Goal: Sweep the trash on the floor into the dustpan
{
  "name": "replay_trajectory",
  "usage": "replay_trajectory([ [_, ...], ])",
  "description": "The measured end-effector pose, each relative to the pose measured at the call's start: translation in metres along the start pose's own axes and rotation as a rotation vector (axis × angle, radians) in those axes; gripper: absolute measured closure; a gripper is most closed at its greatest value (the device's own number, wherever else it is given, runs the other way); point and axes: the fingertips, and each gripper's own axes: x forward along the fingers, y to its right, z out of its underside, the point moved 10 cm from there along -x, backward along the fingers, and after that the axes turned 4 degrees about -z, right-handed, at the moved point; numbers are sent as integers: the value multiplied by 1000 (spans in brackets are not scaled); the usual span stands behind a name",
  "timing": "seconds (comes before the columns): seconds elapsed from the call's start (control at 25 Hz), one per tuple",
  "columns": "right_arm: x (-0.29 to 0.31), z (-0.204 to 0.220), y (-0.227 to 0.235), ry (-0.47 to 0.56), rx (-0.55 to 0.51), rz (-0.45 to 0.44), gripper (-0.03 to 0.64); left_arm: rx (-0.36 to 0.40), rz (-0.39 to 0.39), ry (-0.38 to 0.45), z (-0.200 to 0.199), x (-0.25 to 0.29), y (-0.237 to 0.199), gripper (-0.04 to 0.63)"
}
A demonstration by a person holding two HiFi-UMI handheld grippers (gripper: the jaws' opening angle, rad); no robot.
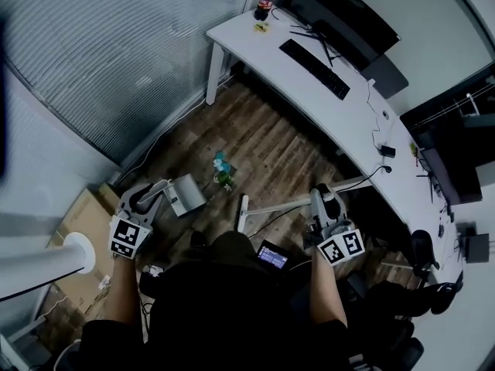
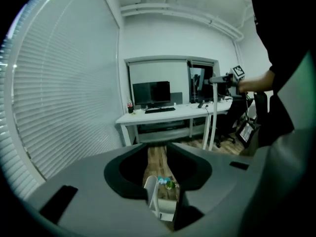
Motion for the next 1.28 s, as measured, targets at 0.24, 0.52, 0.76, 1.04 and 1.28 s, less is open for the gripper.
replay_trajectory([
  [0.24, 31, -10, 39, -8, 1, -5, 528, 106, 112, -233, 15, 34, -1, 418],
  [0.52, 93, -4, 84, -51, 5, -127, 528, 214, 189, -540, 33, 73, -2, 385],
  [0.76, 147, 2, 130, -97, 18, -250, 528, 213, 206, -718, 57, 91, -10, 385],
  [1.04, 201, 10, 176, -174, -24, -351, 528, 119, 165, -813, 81, 99, -12, 441],
  [1.28, 250, 18, 205, -241, -116, -441, 531, 84, 159, -817, 77, 113, -7, 462],
])
